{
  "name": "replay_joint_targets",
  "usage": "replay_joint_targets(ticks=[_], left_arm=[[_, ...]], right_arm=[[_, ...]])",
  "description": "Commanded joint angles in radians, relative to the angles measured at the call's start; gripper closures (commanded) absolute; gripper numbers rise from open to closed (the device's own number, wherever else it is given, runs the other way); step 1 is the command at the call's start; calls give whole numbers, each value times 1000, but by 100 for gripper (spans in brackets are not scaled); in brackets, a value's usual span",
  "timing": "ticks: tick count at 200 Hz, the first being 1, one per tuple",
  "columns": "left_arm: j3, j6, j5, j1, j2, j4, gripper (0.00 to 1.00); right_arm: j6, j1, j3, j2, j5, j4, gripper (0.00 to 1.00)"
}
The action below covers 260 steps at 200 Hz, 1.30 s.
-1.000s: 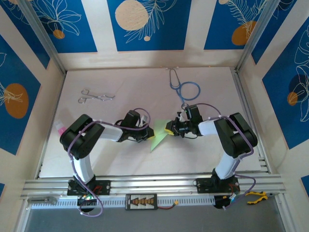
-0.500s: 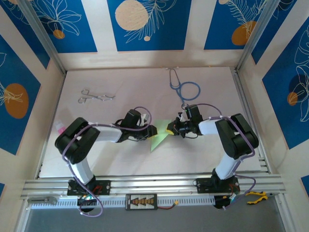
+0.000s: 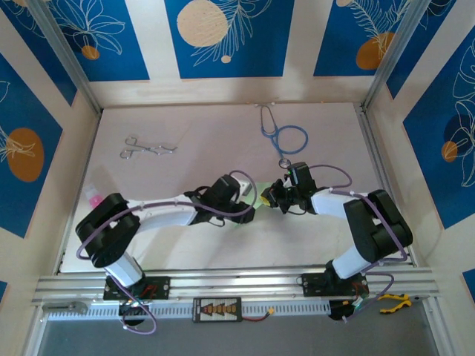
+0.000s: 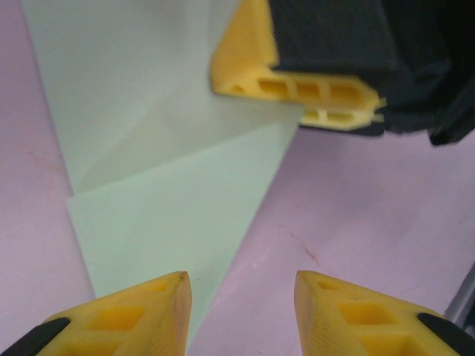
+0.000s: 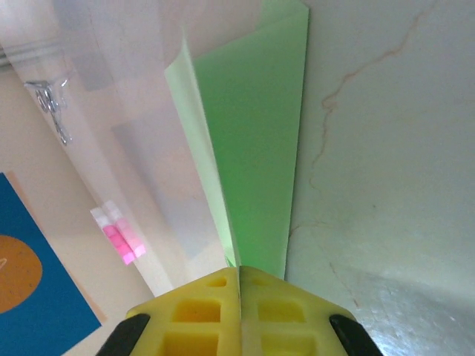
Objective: Fold a paper plane with a square sheet of paper (pick it up from the middle)
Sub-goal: Fold the wing for the fifth time at the center of the table.
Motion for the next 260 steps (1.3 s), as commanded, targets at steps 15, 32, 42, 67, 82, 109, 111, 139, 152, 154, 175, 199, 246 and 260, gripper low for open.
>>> replay_joint_targets(ticks=[15, 32, 42, 67, 82, 109, 111, 139, 152, 154, 175, 199, 246, 260], left_arm=[[50, 180, -205, -78, 19, -133, 56], [73, 223, -268, -105, 41, -164, 54], [85, 246, -298, -118, 52, -177, 54], [111, 298, -341, -142, 77, -201, 53], [129, 326, -379, -159, 93, -219, 54], [166, 356, -422, -175, 131, -249, 57], [166, 357, -423, -176, 133, -249, 58], [189, 362, -455, -184, 152, -259, 62], [194, 362, -464, -185, 155, -260, 64], [194, 363, -466, -186, 157, -261, 64], [196, 360, -482, -185, 167, -270, 65], [198, 359, -488, -185, 172, -275, 67], [200, 350, -499, -185, 170, -274, 78], [202, 348, -505, -185, 171, -278, 81]], right_arm=[[26, 7, 2, -17, 13, -29, 100], [27, 6, 2, -15, 5, -19, 100], [28, 6, 0, -16, 5, -17, 100], [33, 5, -6, -21, 6, -12, 100], [33, 6, -5, -19, 2, -12, 100], [37, 5, -7, -15, -6, 0, 100], [37, 6, -7, -15, -7, 0, 100], [39, 6, -11, -13, -11, 6, 100], [40, 5, -12, -15, -10, 7, 100], [40, 5, -12, -15, -9, 7, 100], [44, 4, -17, -15, -9, 13, 100], [44, 4, -17, -13, -13, 16, 100], [42, 3, -20, -12, -14, 19, 100], [43, 3, -24, -12, -14, 19, 100]])
